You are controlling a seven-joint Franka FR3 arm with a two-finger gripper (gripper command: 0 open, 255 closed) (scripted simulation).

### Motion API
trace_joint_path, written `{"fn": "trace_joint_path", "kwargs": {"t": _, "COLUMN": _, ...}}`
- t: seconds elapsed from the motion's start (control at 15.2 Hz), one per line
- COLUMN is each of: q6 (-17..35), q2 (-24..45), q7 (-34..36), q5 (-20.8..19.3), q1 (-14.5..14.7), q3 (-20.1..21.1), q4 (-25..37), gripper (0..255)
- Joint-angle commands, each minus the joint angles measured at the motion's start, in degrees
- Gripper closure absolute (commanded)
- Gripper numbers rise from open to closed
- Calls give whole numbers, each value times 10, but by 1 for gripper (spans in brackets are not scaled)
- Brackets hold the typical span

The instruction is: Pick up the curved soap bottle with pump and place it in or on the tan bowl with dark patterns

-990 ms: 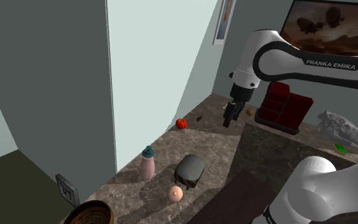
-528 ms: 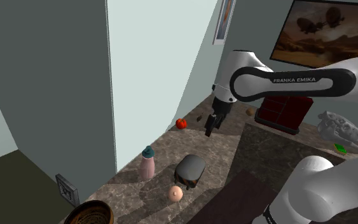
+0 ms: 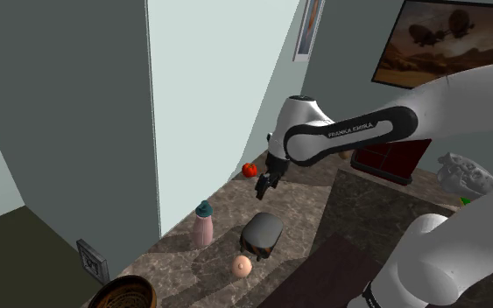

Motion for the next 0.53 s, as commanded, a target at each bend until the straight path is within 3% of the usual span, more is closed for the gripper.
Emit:
{"fn": "trace_joint_path", "kwargs": {"t": 0.0, "q6": 47, "q2": 46, "q7": 3, "q5": -4, "q1": 0, "q3": 6, "q4": 7, "gripper": 0}}
{"fn": "trace_joint_path", "kwargs": {"t": 0.46, "q6": 176, "q2": 208, "q7": 36, "q5": -42, "q1": 2, "q3": 25, "q4": 66, "gripper": 0}}
